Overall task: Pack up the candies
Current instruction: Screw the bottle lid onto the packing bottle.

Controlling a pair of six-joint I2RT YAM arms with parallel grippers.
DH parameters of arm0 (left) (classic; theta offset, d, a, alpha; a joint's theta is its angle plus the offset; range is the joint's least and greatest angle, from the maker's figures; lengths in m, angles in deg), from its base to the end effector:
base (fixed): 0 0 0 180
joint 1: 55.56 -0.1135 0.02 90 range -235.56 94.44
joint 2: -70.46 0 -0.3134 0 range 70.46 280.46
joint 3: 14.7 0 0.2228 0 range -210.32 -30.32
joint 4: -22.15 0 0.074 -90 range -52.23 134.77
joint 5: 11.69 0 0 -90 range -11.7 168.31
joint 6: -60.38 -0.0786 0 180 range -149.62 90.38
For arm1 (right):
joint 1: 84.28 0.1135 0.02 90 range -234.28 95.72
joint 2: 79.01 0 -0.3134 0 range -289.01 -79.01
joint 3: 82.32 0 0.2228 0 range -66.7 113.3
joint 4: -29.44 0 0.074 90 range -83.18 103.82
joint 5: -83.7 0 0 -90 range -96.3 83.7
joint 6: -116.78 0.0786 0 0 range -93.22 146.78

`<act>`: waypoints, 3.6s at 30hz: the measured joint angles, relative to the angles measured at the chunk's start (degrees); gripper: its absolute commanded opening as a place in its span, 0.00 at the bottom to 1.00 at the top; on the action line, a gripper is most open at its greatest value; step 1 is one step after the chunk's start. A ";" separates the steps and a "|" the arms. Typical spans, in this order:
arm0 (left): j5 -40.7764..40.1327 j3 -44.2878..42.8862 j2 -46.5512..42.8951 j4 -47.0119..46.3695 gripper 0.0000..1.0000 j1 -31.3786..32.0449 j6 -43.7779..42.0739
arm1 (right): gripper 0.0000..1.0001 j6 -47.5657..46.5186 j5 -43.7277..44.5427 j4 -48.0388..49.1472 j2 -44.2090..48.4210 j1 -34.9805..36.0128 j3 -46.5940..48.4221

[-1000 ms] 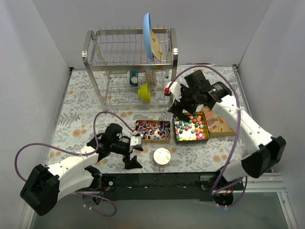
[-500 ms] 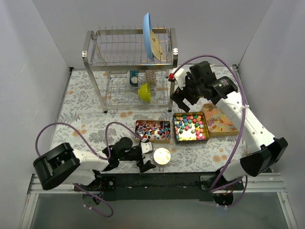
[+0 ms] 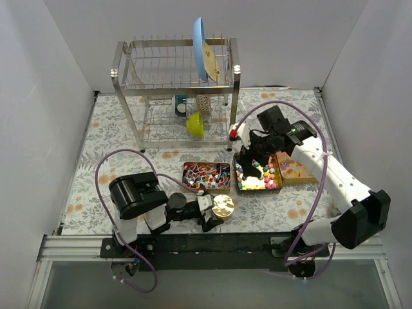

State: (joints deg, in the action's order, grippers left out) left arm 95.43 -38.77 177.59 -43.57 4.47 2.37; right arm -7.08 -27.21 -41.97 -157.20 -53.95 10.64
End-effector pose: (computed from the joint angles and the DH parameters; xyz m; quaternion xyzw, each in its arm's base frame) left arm 0.1206 -0.2555 0.1474 0.2785 0.7516 -0.5048 0.3206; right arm 0.2037 0.1517 0.3539 -0.5446 0.7704 0.1651 0.2875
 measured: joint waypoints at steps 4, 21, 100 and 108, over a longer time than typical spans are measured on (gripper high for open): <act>0.24 -3.56 2.80 -0.13 0.91 0.44 0.26 | 0.93 -10.05 -4.92 -1.86 0.13 2.25 -5.03; -0.11 -3.93 3.50 -0.39 0.31 1.29 0.44 | 0.98 -29.70 -14.47 2.75 -1.79 18.73 -17.94; -1.29 -5.25 4.48 -0.59 0.00 2.05 0.96 | 0.98 -22.03 -17.03 6.38 -7.39 16.94 -16.92; -1.46 -5.25 4.48 -0.57 0.00 2.05 1.01 | 0.98 -23.15 -17.64 6.88 -6.56 16.94 -18.32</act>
State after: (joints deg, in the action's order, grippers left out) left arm 93.97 -44.01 182.07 -44.14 6.53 3.38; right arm -30.23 -44.84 -35.09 -163.76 -37.01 -7.68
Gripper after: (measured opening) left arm 0.814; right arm 0.981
